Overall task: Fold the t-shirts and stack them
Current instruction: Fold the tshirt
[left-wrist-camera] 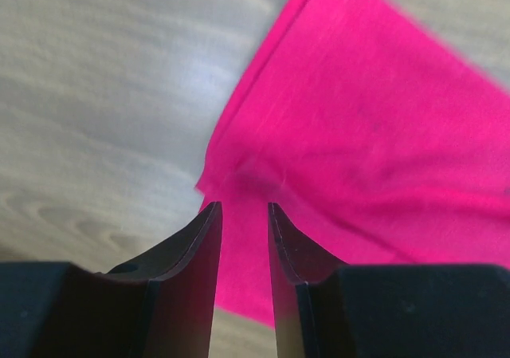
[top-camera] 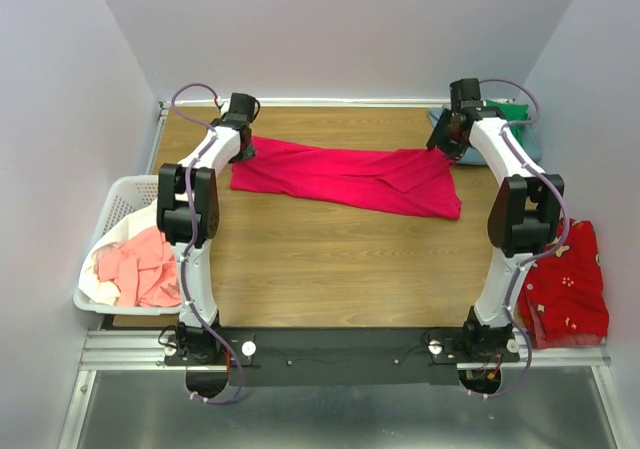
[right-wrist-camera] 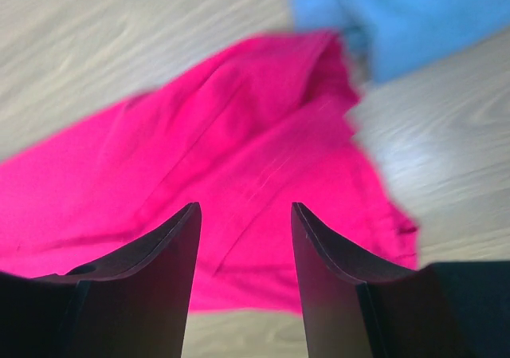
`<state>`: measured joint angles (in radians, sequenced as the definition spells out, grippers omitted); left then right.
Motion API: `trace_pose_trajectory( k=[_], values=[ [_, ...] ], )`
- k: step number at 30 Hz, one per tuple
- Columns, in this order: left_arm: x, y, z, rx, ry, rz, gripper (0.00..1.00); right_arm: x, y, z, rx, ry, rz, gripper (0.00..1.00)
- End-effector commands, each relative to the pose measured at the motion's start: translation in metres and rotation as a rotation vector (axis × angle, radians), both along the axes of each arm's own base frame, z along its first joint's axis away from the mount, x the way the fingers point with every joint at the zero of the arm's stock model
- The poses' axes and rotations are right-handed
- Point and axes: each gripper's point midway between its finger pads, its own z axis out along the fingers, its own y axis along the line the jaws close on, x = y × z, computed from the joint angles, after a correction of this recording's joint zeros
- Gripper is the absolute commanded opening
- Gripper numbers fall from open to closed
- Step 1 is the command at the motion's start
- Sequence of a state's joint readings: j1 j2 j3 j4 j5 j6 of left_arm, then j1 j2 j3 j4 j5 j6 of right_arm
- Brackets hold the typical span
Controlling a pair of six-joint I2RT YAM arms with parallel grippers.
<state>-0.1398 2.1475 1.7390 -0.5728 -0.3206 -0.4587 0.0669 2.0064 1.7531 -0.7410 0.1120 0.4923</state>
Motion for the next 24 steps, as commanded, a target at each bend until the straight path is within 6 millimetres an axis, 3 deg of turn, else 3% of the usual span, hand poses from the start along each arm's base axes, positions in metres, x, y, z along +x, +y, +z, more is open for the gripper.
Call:
trace_pose_trajectory(
  k=[1, 3, 5, 11, 24],
  values=[
    [-0.007, -0.012, 0.037, -0.05, -0.078, -0.054, 0.38, -0.028, 0.054, -0.002, 0.133, 0.019, 0.122, 0.57],
    [-0.011, -0.015, 0.034, -0.059, -0.067, -0.062, 0.38, -0.033, 0.067, -0.005, 0.176, 0.016, 0.138, 0.56],
    [-0.013, -0.017, 0.033, -0.063, -0.062, -0.073, 0.37, -0.045, 0.078, -0.019, 0.201, 0.057, 0.155, 0.55],
    [-0.018, -0.02, 0.032, -0.071, -0.055, -0.082, 0.36, -0.068, 0.09, -0.051, 0.24, 0.132, 0.135, 0.54],
    [-0.022, -0.021, 0.03, -0.07, -0.044, -0.092, 0.36, -0.061, 0.086, -0.077, 0.228, 0.137, 0.086, 0.5]
  ],
)
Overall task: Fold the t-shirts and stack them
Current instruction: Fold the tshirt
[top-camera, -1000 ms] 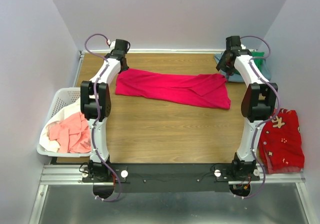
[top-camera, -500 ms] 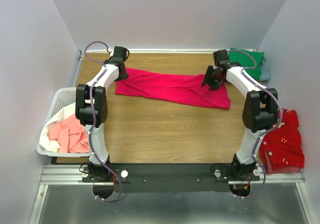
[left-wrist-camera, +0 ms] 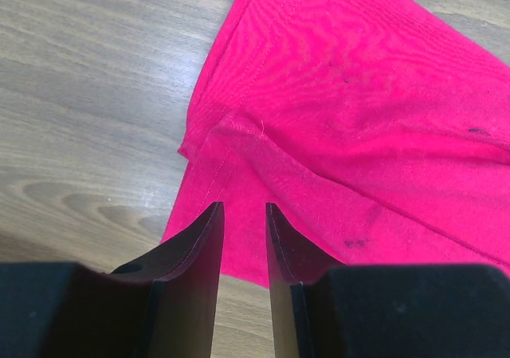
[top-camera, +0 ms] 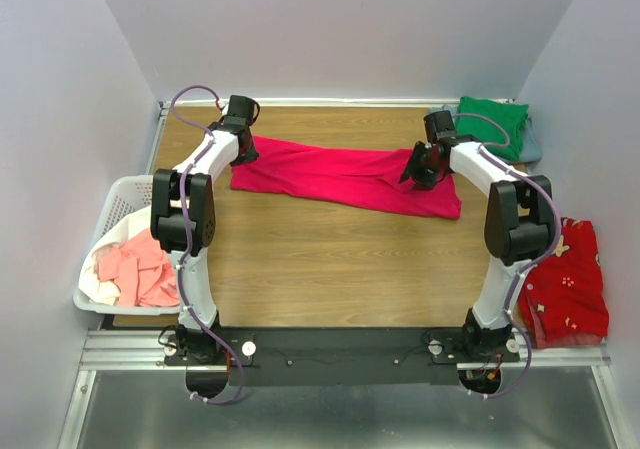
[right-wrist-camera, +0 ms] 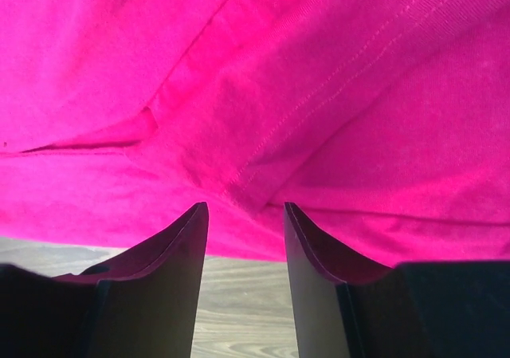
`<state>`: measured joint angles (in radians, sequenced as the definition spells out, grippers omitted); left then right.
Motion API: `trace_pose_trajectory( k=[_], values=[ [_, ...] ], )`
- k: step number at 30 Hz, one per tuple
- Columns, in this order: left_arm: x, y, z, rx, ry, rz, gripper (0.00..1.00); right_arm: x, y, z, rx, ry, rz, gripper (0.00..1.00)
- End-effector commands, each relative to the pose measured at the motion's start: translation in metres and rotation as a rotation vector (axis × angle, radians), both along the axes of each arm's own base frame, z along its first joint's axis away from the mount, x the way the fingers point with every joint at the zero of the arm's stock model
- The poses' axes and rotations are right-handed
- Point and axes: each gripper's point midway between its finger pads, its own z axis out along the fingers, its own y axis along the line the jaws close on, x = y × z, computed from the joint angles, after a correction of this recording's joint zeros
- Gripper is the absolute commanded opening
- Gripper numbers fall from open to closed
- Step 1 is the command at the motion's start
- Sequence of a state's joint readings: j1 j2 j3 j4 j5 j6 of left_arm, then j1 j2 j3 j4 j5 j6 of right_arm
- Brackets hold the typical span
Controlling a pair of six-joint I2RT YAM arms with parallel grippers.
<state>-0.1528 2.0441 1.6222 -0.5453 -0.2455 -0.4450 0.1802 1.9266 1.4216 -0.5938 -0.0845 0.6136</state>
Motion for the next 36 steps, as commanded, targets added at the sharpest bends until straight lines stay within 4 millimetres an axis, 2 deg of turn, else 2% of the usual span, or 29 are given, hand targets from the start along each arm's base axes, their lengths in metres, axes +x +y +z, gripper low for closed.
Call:
trace_pose_trajectory(
  k=[1, 15, 20, 24, 36],
  values=[
    [0.0, -0.005, 0.021, -0.015, -0.043, -0.026, 0.36, 0.005, 0.003, -0.018, 0.013, 0.011, -0.021, 0.49],
    [-0.003, -0.001, 0.017, 0.006, -0.026, -0.02, 0.35, 0.005, 0.005, -0.029, 0.02, 0.035, -0.029, 0.46],
    [-0.003, 0.001, 0.019, 0.013, -0.029, -0.019, 0.35, 0.012, 0.006, -0.032, 0.017, 0.031, -0.029, 0.28],
    [-0.004, 0.001, 0.019, 0.016, -0.027, -0.019, 0.35, 0.017, 0.005, -0.03, 0.017, 0.021, -0.03, 0.22],
    [-0.004, 0.002, 0.022, 0.02, -0.03, -0.017, 0.34, 0.034, 0.009, 0.004, 0.031, -0.067, -0.022, 0.03]
  ],
)
